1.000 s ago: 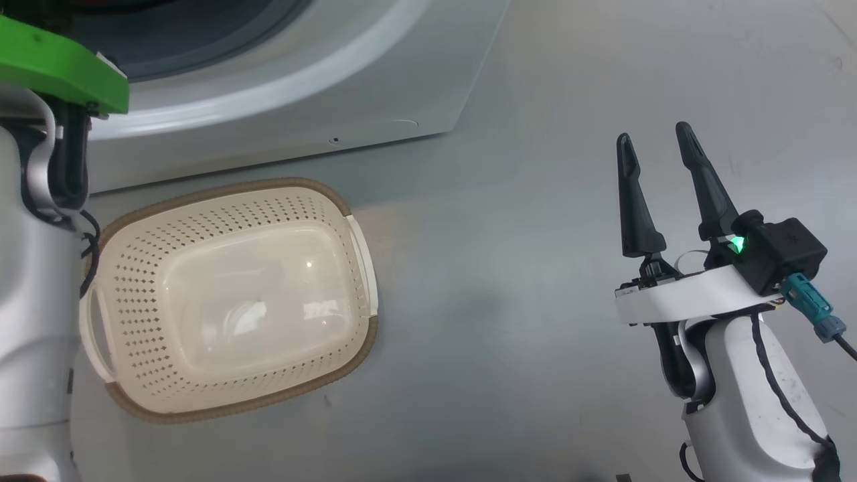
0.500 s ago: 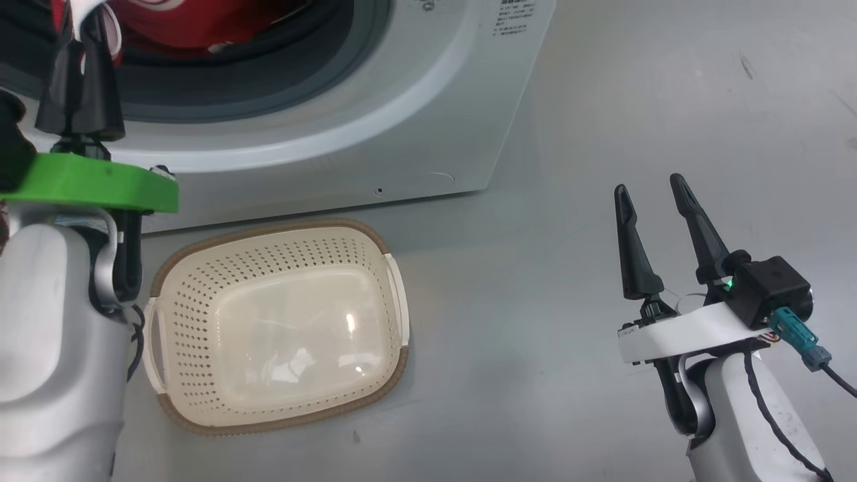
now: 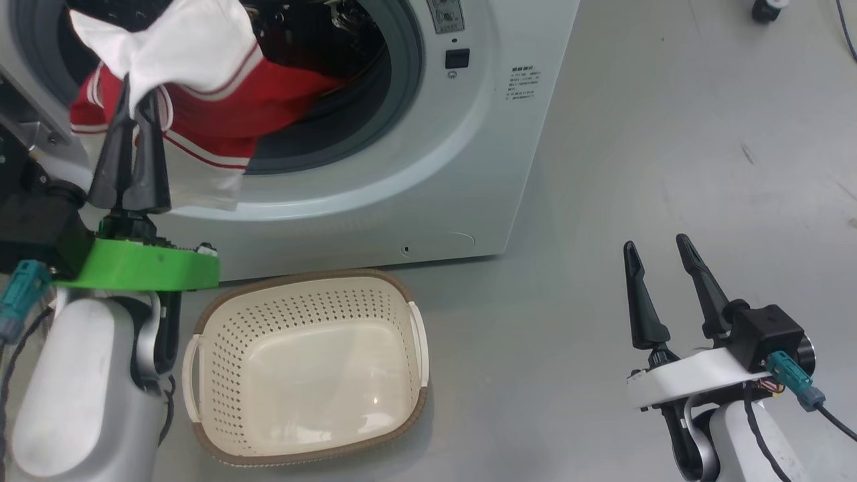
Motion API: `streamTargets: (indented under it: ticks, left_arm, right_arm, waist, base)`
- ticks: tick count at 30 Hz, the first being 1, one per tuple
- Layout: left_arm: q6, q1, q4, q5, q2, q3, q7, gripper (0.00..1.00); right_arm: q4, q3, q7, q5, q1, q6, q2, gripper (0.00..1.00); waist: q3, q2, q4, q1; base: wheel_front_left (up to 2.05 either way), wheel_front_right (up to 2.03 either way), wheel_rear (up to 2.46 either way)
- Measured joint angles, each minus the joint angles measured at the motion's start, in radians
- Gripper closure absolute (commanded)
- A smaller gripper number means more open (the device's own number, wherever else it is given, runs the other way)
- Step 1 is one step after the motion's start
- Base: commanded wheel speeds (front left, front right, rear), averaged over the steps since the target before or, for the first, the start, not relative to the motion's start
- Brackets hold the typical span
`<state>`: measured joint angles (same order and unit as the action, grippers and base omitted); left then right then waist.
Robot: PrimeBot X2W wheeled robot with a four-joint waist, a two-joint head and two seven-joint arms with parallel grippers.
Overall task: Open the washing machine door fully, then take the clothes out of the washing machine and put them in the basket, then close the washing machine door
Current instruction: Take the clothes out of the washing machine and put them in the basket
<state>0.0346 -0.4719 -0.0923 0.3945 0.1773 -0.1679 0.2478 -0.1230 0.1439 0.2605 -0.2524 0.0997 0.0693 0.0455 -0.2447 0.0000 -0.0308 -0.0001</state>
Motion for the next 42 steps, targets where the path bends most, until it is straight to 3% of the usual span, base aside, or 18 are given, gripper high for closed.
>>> streamTargets:
  ticks: [7, 20, 33, 42]
  left_arm:
    - [-0.007, 0.106, 0.045, 0.001, -0.014, -0.034, -0.007, 1.00]
    - [-0.013, 0.309, 0.031, 0.065, -0.049, -0.096, -0.132, 1.00]
    - [-0.002, 0.355, -0.159, 0.109, -0.069, -0.137, -0.195, 1.00]
    - [0.006, 0.281, -0.338, 0.141, -0.098, -0.111, -0.167, 1.00]
  right_arm:
    - [0.000, -0.017, 0.000, 0.000, -0.047, 0.000, -0.001, 0.00]
    - [0.028, -0.001, 0.000, 0.002, -0.072, 0.006, -0.002, 0.00]
    - [0.058, 0.023, 0.000, 0.003, -0.062, 0.009, -0.002, 0.00]
    - [0.081, 0.034, 0.000, 0.003, -0.014, 0.009, -0.001, 0.00]
  waist:
    - [0.070, 0.0000, 0.027, 0.0000]
    - [0.099, 0.0000, 0.072, 0.0000]
    - [0.029, 0.0000, 0.048, 0.0000]
    - [-0.051, 0.0000, 0.011, 0.0000]
  base:
    - [0.00, 0.00, 0.00]
    - [0.00, 0.00, 0.00]
    - [0.00, 0.00, 0.00]
    - [0.00, 0.00, 0.00]
